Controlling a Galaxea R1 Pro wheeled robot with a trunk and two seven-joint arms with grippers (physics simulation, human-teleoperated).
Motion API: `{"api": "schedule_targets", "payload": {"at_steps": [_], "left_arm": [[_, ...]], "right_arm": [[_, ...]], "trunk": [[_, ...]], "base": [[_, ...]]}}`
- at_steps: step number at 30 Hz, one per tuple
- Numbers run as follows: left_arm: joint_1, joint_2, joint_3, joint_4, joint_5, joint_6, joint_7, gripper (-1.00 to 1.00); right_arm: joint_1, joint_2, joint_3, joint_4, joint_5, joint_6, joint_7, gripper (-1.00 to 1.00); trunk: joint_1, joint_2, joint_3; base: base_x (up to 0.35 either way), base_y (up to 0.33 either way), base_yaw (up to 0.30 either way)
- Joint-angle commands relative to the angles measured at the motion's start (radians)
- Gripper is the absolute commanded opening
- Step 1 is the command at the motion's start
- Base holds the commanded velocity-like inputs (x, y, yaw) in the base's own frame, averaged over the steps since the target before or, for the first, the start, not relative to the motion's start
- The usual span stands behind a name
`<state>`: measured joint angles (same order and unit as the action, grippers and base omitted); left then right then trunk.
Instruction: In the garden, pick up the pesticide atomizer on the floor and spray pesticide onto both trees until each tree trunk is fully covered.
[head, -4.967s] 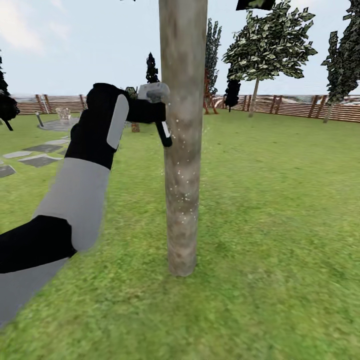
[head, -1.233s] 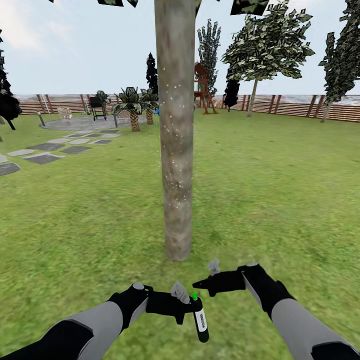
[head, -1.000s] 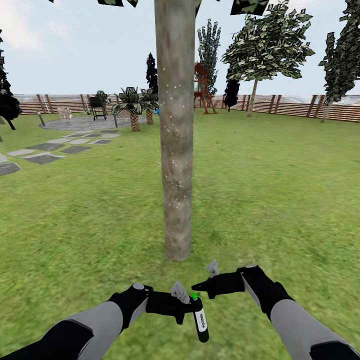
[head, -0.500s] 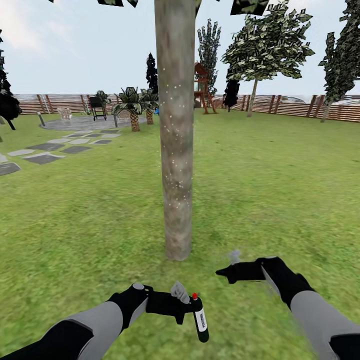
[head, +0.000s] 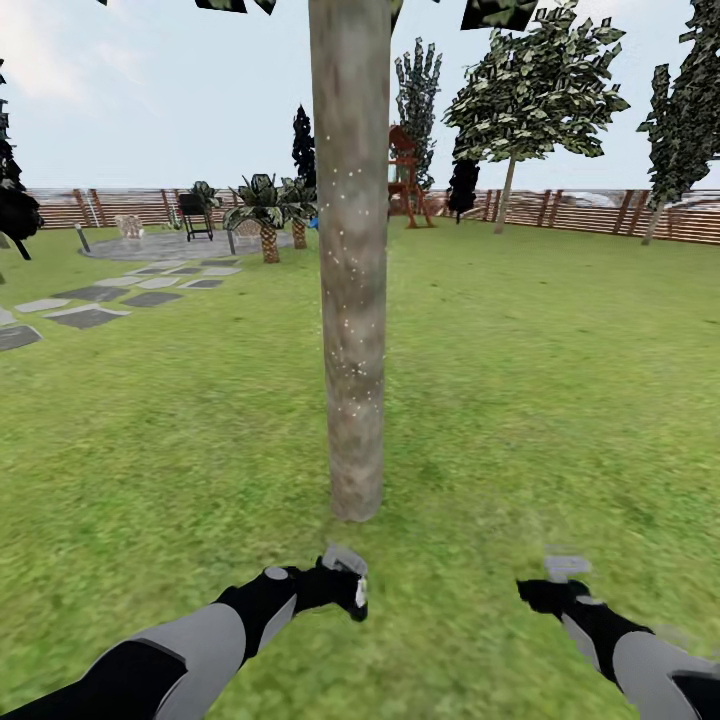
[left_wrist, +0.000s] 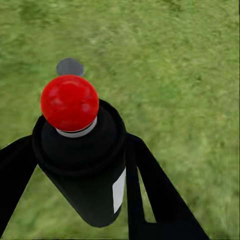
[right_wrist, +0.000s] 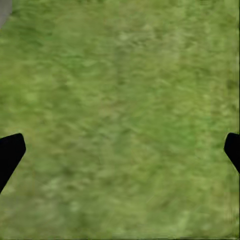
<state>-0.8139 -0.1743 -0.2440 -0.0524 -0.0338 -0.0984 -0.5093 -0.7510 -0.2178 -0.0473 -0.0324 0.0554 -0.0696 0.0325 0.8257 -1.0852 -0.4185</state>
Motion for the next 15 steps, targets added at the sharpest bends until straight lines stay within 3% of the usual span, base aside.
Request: {"api": "schedule_targets", "payload": {"at_steps": [1, 4, 7, 10, 15], "left_arm": [[-0.001, 0.0, -0.005, 0.002, 0.0, -0.01, 0.084, -1.0], [-0.001, 0.0, -0.004, 0.004, 0.015, -0.011, 0.182, -1.0], [-0.001, 0.0, -0.003, 0.008, 0.019, -0.012, 0.2, -1.0], [-0.001, 0.0, -0.004, 0.015, 0.02, -0.012, 0.205, -1.0], [-0.001, 0.0, -0.006, 0.017, 0.019, -0.015, 0.206, -1.0]], "right_arm": [[0.022, 0.008, -0.006, 0.035, 0.006, -0.061, -0.027, 1.0], [0.15, 0.017, -0.007, 0.075, 0.003, -0.142, -0.067, 1.0], [0.235, 0.024, -0.007, 0.084, 0.001, -0.163, -0.074, 1.0], [0.273, 0.052, -0.006, 0.087, 0.0, -0.171, -0.075, 1.0], [0.282, 0.055, -0.007, 0.087, 0.0, -0.184, -0.075, 1.0]], "trunk": [[0.0, -0.001, -0.001], [0.0, -0.001, -0.001], [0.0, -0.001, -0.001], [0.0, -0.001, -0.001], [0.0, -0.001, -0.001]], "base": [[0.0, 0.0, 0.0], [0.0, 0.0, 0.0], [0.0, -0.004, 0.0], [0.002, -0.181, 0.0], [0.115, -0.295, 0.0]]}}
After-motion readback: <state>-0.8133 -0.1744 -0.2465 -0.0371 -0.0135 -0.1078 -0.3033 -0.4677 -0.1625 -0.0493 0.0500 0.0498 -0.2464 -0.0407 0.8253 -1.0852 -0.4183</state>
